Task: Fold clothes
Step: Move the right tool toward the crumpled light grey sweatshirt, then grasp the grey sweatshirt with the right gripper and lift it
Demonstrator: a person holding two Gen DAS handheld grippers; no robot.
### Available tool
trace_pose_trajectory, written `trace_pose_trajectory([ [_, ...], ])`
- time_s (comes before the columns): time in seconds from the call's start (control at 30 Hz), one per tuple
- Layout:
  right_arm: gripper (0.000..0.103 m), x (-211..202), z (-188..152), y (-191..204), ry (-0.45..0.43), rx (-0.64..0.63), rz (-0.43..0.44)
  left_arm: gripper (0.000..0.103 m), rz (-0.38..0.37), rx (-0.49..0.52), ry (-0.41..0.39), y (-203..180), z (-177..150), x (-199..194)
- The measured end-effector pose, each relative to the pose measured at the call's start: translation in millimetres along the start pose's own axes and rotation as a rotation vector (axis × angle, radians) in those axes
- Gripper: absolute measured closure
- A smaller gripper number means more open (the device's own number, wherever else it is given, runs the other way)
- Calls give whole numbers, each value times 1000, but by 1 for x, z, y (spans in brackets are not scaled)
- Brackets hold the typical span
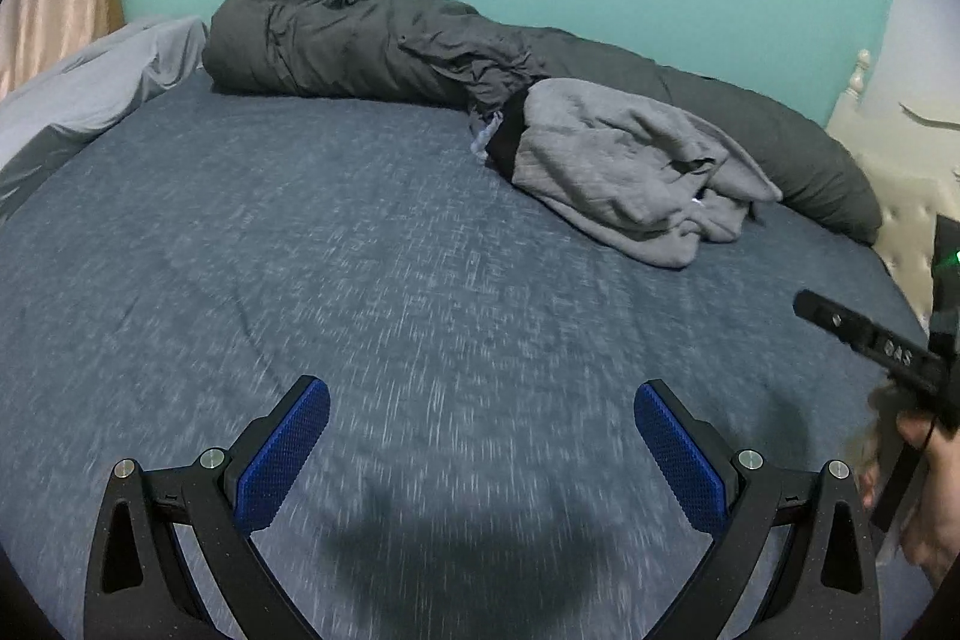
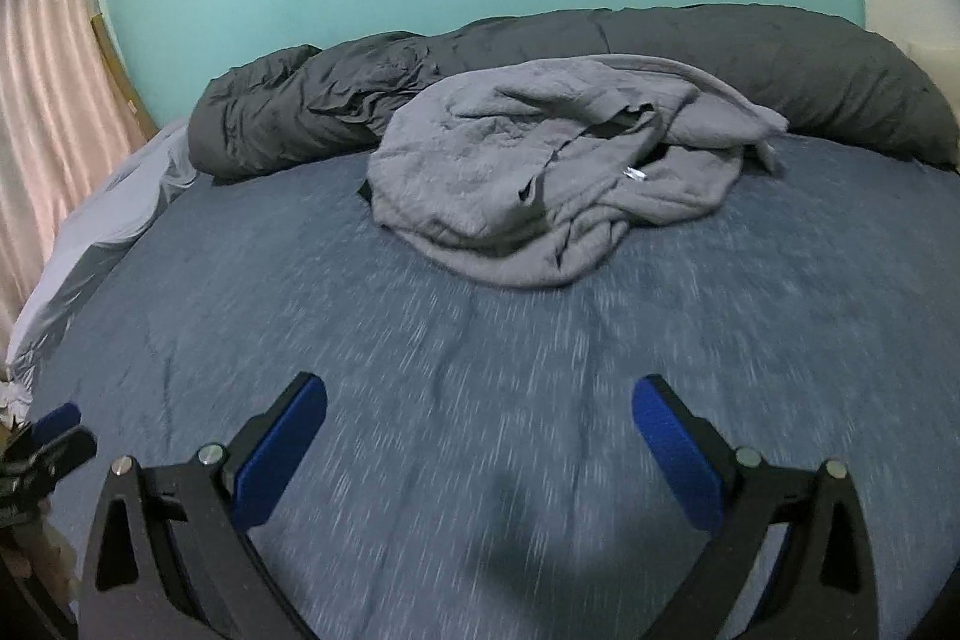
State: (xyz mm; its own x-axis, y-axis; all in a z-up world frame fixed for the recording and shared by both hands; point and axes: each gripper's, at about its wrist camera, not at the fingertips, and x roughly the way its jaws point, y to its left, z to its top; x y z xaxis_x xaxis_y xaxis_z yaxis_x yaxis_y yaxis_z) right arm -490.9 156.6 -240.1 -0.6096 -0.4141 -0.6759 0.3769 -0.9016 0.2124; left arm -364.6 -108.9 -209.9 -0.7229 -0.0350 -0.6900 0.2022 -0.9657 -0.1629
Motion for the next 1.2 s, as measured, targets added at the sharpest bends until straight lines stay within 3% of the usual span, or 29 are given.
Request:
trace_pose_trajectory([
  [0.23,7,71,45,-8,29,8,-15,0,3,-13,38,3,17,39],
  [0.5,10,145,82,-9,77,80,-18,0,1,-60,103,41,22,65],
  [0.63,31,178,95,-14,95,107,-40,0,11,-42,120,55,14,72],
  [0.7,51,190,99,-17,103,117,-43,0,19,-39,121,60,10,77],
  [0.73,75,196,100,-19,115,120,-34,0,18,-40,122,62,8,78],
  [0.77,79,199,100,-20,120,115,-30,0,14,-40,124,62,6,80],
  [0.87,89,188,99,-14,62,68,-36,0,2,-37,123,63,1,80],
  [1.03,91,140,86,-9,-59,26,9,0,0,-30,106,62,-11,69],
  [1.2,93,72,57,11,-117,-48,94,0,-4,-53,83,62,-29,38],
])
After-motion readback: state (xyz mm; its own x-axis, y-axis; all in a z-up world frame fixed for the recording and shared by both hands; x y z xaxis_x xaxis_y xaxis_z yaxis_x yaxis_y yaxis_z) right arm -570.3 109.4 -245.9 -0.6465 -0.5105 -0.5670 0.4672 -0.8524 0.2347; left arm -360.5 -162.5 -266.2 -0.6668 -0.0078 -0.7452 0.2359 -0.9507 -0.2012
